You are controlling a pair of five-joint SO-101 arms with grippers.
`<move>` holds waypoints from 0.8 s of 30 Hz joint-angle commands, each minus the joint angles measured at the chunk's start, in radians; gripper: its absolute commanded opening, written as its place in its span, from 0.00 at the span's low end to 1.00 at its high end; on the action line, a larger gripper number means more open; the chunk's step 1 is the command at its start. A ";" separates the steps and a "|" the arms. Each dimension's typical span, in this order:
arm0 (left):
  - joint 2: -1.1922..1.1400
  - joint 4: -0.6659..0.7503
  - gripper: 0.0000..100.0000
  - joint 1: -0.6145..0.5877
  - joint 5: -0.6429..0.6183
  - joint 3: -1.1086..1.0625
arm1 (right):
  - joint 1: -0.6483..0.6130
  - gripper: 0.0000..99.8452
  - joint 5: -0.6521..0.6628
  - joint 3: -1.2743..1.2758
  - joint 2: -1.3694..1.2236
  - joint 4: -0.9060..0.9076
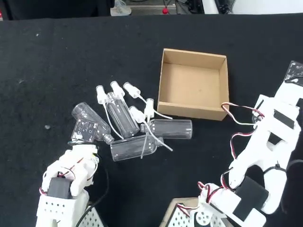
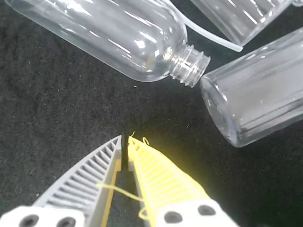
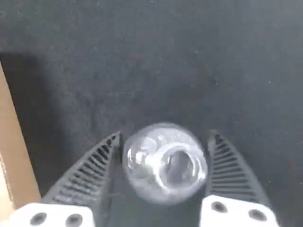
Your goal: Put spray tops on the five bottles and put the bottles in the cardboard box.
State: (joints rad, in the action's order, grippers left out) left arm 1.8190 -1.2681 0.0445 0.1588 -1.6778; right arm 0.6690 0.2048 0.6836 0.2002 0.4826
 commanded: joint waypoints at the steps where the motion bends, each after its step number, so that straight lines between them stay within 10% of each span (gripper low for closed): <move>1: 0.006 -0.005 0.03 0.008 -0.009 -0.021 | -0.018 0.27 -0.005 -0.031 0.007 0.002; 24: 0.006 -0.005 0.03 0.008 -0.009 -0.021 | -0.020 0.27 -0.005 -0.005 0.005 0.035</move>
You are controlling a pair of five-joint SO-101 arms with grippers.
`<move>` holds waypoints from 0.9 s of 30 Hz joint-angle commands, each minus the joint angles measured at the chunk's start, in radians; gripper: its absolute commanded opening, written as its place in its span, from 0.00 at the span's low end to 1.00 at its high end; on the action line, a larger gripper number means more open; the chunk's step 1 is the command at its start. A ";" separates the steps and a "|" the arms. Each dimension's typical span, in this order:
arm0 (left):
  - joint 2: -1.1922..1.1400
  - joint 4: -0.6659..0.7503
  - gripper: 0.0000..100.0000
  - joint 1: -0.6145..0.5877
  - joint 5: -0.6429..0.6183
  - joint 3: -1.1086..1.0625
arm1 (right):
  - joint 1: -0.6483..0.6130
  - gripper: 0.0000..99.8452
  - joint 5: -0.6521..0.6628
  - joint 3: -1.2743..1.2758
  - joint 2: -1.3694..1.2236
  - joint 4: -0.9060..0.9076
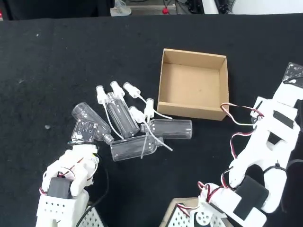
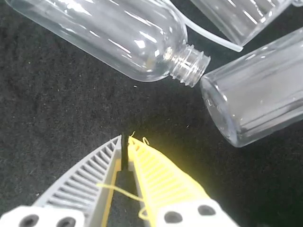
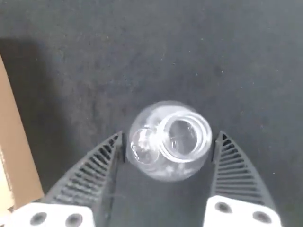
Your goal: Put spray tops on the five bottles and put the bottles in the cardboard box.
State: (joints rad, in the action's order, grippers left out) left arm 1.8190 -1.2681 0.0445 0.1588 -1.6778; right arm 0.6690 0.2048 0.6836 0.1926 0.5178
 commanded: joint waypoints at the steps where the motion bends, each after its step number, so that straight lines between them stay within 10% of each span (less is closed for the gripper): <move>1: 0.006 -0.005 0.03 0.008 -0.009 -0.021 | -0.020 0.27 -0.005 -0.004 0.012 0.000; 20: 0.006 -0.005 0.03 0.008 -0.009 -0.021 | -0.020 0.26 -0.005 0.082 0.015 -0.155; 27: 0.006 -0.005 0.03 0.008 -0.009 -0.021 | -0.017 0.08 -0.061 0.073 0.013 -0.229</move>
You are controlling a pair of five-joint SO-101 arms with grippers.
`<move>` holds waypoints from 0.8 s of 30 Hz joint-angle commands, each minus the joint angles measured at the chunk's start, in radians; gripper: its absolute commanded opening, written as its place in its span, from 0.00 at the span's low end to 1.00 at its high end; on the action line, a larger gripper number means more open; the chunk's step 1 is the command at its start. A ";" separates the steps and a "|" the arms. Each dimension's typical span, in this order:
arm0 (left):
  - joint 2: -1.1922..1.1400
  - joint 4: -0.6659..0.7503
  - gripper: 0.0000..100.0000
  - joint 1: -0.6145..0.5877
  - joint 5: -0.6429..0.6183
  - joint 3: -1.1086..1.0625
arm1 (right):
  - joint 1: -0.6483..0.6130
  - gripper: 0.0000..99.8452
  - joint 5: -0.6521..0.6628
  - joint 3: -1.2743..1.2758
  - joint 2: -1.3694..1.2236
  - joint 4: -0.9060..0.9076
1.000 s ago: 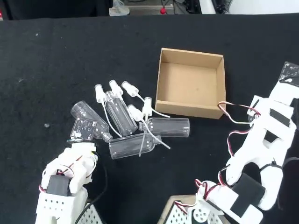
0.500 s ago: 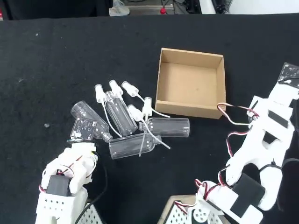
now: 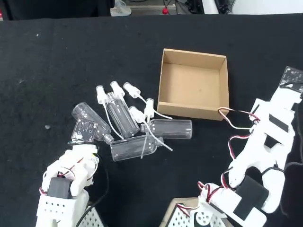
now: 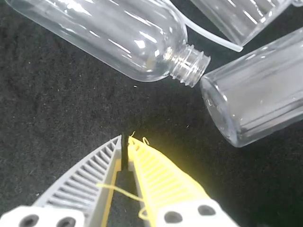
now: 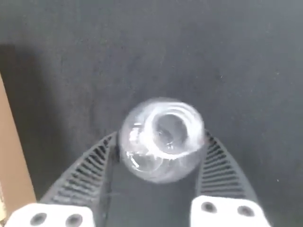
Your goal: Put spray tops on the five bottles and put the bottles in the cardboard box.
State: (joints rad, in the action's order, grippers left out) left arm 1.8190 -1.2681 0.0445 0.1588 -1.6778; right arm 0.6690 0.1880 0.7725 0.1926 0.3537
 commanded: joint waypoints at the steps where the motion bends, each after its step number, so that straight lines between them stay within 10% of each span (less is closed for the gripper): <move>1: 0.006 -0.005 0.03 0.008 -0.009 -0.021 | -0.015 0.06 -0.058 -0.016 0.010 -0.078; 9: 0.006 -0.005 0.03 0.008 -0.009 -0.021 | -0.018 0.03 -0.066 -0.018 0.059 -0.041; 24: 0.006 -0.005 0.03 0.008 -0.009 -0.021 | -0.356 0.02 0.071 -0.101 0.584 0.720</move>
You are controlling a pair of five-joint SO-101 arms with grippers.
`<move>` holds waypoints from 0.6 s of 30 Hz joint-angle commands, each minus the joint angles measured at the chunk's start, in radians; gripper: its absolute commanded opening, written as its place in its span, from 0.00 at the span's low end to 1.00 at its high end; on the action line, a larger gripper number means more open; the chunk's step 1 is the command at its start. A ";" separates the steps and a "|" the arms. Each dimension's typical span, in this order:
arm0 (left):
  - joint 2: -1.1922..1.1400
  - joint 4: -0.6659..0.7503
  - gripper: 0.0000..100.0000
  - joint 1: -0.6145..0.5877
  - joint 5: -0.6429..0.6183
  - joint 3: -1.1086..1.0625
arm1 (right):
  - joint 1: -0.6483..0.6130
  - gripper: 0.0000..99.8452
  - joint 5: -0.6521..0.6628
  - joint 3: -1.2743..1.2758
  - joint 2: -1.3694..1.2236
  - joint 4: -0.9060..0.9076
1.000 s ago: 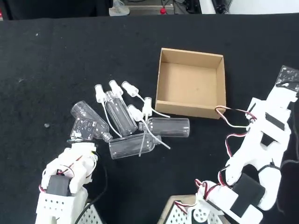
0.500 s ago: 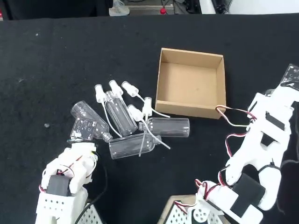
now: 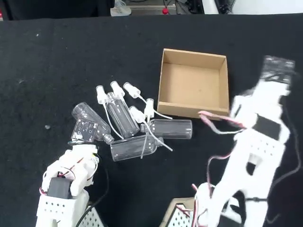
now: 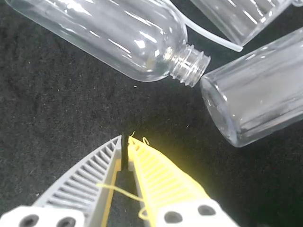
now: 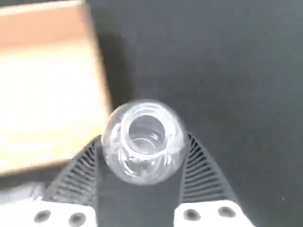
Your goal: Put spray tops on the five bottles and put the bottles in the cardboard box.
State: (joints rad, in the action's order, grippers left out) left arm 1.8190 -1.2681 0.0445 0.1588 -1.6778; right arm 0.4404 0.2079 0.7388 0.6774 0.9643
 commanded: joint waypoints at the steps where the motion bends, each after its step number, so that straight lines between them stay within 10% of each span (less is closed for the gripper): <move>1: 0.006 -0.005 0.03 0.008 -0.009 -0.021 | -0.176 0.02 0.066 -0.065 0.122 0.147; 18: 0.006 -0.005 0.03 0.008 -0.009 -0.021 | -0.723 0.03 0.095 -0.054 0.484 0.379</move>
State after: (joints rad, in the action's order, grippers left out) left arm 1.8190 -1.2681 0.0445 0.1588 -1.6778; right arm -0.2194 0.2938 0.7388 1.0932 1.3372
